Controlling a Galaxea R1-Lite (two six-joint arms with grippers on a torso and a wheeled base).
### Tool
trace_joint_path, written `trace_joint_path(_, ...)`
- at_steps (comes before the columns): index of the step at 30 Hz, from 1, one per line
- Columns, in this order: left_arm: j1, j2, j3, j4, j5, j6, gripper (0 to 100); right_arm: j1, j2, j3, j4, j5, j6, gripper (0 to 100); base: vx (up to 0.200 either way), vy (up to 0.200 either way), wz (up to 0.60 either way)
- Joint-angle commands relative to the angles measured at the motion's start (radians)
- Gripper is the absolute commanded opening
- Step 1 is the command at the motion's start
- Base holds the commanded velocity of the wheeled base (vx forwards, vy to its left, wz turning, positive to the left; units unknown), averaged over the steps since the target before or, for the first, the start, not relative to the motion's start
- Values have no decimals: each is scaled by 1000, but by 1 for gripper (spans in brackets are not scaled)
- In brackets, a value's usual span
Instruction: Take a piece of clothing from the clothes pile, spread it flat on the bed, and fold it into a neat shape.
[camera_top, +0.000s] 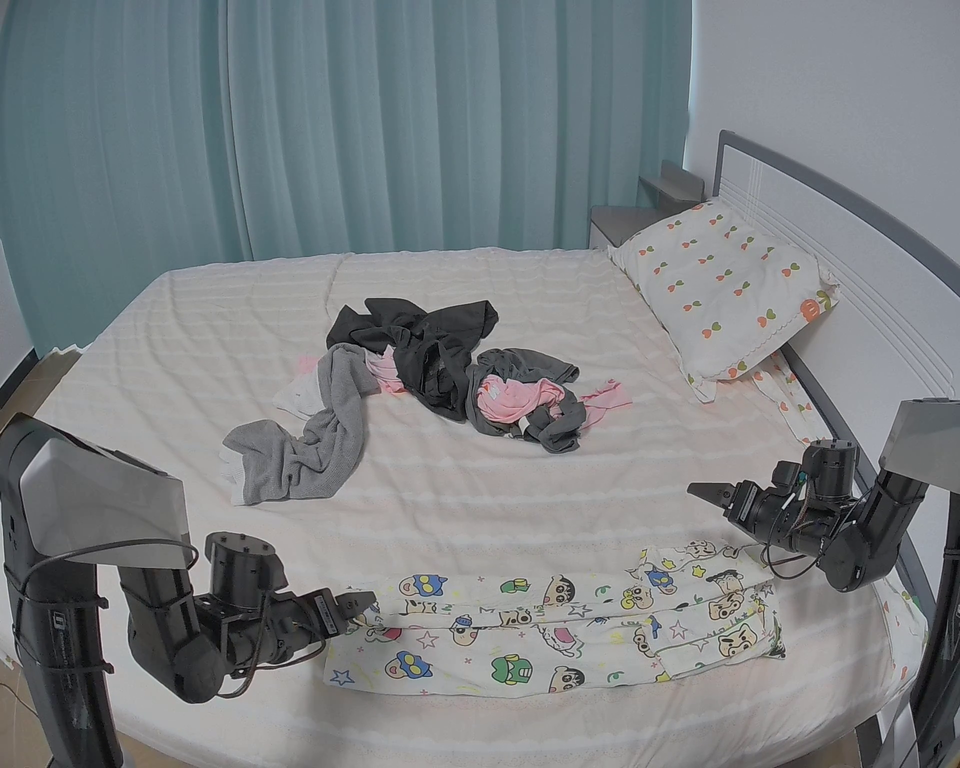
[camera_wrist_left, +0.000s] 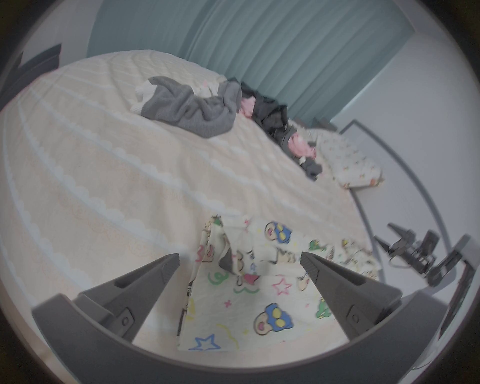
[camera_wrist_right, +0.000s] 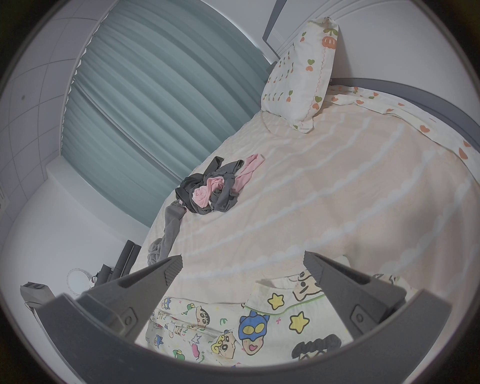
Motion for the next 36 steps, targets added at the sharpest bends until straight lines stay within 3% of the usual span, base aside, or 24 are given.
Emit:
trace_joint_path(1,-53,15,-203,231,111,101,100,-1,18,7,-20,1,-1,100,0,0,0)
trace_joint_path(6,-51,14,-268,405,168,115,100,-1,18,7,-20,1,-1,100,0,0,0)
trace_joint_path(16,-20,35,-235,507,225,193,100,1,17,16,-23,1,-9,100,0,0,0)
trace_joint_path(23,16,17,-217,628,282,195,100,4,23,34,-55,1,-11,100,0,0,0)
trace_joint_path(36,30,-172,-206,629,265,184,100,5,23,36,-57,3,-17,100,0,0,0)
